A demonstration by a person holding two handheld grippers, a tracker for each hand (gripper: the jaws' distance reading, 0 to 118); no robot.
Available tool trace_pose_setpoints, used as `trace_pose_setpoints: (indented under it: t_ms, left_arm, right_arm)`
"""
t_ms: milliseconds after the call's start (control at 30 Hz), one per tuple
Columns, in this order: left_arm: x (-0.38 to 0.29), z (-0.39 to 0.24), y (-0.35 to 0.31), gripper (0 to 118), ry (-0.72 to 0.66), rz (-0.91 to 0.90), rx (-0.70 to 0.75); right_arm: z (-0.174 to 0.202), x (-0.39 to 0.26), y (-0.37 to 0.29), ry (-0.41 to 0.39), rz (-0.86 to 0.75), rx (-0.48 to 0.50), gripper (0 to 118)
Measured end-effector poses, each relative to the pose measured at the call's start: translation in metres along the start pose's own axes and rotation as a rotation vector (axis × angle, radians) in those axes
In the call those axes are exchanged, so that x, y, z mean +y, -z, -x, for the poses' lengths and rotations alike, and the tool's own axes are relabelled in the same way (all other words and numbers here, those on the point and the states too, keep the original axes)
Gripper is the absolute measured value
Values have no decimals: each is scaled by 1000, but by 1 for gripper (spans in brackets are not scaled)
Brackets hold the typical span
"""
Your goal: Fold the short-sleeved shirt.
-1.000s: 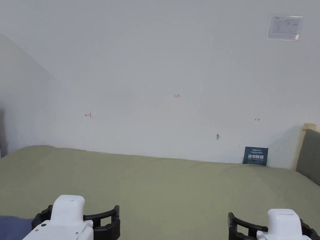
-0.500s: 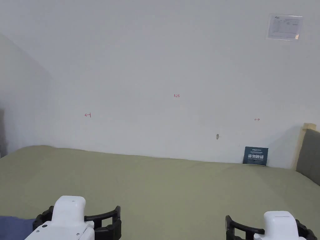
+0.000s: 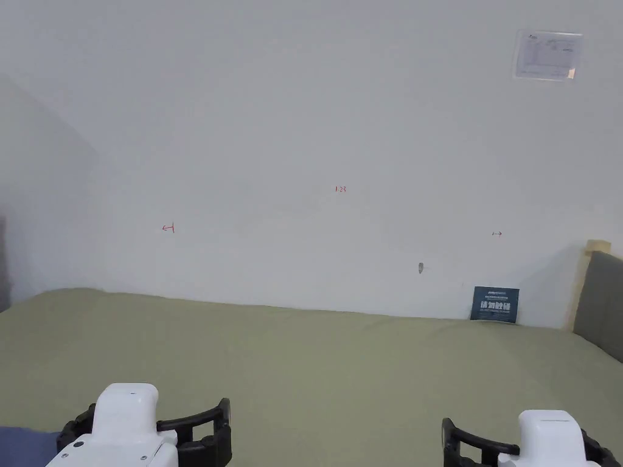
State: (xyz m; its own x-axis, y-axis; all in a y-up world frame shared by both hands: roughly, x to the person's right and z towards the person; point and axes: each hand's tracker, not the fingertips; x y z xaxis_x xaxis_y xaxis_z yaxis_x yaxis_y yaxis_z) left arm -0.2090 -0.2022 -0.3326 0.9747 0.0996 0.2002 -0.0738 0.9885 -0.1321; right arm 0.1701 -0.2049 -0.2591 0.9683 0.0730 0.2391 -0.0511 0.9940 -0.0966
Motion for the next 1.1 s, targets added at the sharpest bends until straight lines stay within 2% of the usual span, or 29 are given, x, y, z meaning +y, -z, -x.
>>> trace_pose_setpoints:
  t_ms: [433, 967, 1100]
  left_arm:
    - [2, -2, 2, 118, -17, 10, -8]
    - [6, -5, 1, 118, -34, 3, -23]
    - [6, -5, 0, 118, -13, -3, -8]
  right_arm:
    - [0, 4, -1, -14, -3, 4, 118]
    - [-8, 6, -1, 36, 7, 18, 118]
    - [-7, 6, 0, 21, 9, 20, 118]
